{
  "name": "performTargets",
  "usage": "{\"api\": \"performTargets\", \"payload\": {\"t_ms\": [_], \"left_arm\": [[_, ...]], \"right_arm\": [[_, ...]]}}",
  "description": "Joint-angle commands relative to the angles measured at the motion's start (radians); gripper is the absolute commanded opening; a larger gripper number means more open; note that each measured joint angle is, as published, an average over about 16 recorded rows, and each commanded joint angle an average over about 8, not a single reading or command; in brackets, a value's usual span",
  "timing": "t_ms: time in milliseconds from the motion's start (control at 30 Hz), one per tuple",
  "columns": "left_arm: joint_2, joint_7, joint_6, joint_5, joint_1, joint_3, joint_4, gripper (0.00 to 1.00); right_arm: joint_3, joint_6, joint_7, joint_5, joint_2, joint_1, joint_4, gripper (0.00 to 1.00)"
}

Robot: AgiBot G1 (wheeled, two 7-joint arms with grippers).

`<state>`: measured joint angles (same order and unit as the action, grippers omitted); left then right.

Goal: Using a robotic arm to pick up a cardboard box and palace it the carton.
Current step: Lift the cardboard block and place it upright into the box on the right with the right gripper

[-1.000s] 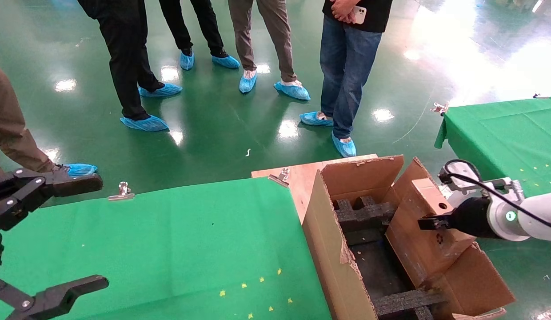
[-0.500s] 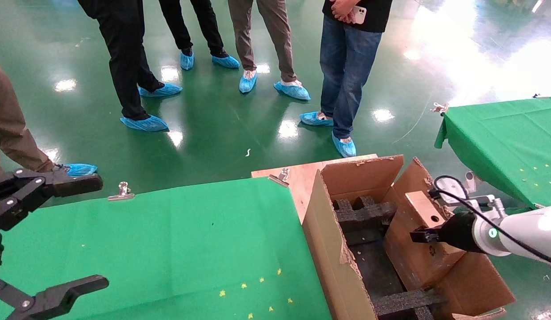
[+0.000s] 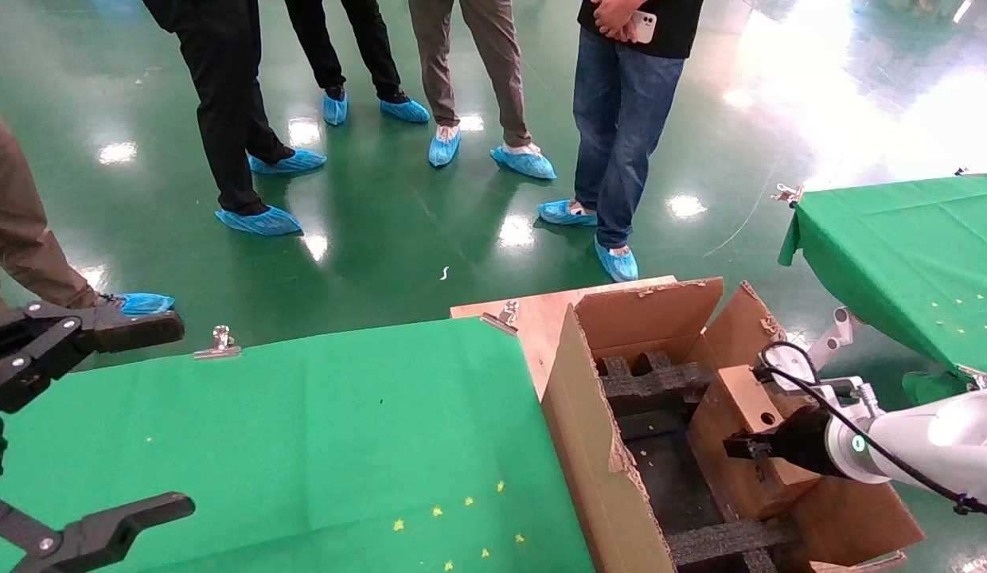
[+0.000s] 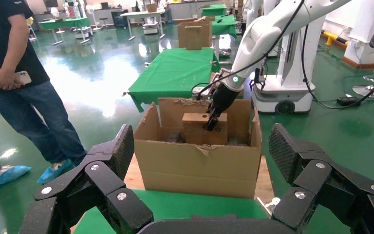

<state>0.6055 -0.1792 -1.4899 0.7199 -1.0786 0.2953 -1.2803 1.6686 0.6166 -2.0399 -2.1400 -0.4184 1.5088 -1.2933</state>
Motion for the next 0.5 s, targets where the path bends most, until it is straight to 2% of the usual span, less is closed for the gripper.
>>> {"api": "performTargets", "payload": {"t_ms": [33,500], "left_arm": [[0.000,0.000,0.000,0.000,0.000,0.000,0.000,1.00],[0.000,0.000,0.000,-0.001,0.000,0.001,0.000,1.00]], "right_arm": [[0.003,-0.007,-0.006,-0.003,-0.009,-0.010,0.012,0.00],[0.029,-0.037,0.098,0.086,-0.073,-0.040,0.130,0.00]]}}
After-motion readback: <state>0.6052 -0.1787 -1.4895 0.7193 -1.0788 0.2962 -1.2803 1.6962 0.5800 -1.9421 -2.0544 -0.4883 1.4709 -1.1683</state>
